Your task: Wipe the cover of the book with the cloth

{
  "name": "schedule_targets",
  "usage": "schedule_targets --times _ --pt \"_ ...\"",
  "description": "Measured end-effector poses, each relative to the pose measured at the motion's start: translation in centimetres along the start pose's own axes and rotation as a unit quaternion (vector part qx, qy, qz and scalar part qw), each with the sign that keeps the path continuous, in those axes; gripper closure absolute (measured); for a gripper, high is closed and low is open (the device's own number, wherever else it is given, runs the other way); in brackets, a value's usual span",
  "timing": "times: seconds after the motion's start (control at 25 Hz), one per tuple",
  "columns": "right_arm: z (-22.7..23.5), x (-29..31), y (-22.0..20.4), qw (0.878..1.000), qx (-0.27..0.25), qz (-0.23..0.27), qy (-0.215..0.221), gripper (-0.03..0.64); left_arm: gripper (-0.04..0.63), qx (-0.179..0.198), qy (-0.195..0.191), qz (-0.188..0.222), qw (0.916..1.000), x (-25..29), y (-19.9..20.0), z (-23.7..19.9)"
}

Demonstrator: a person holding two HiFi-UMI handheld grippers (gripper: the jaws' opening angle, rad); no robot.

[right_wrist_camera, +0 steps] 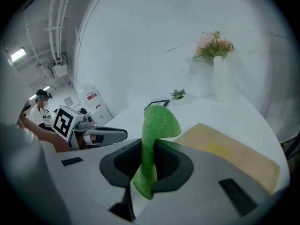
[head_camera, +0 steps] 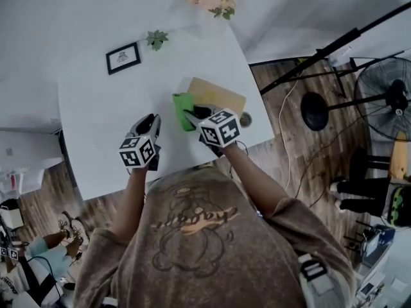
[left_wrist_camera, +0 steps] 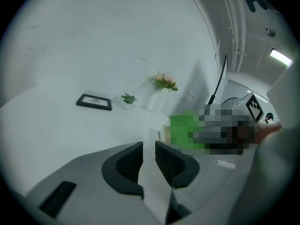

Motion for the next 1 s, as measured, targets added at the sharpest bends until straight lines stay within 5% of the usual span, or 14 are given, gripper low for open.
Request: schedule_targets --times 0.36,1.0 --pt "1.7 3.0 -2.1 0.999 -0.003 -0.052 -0.017 0.554 0.514 -0.012 0.018 -0.008 0.9997 -0.7 -0.5 -1.2" --pt "2.5 2.1 -3.0 0.998 -0.002 -0.062 -0.028 0.553 0.514 -0.006 -0.008 -0.023 0.9997 0.4 -1.1 1.4"
Point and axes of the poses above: the fingertips, and each gripper's own axes: x forward along the fingers, z to its right, y out of its top, the point moved 5 cm from there along -x, backward along the fingers, and after that the axes turned 12 degrees about y, right-handed, at the moved point
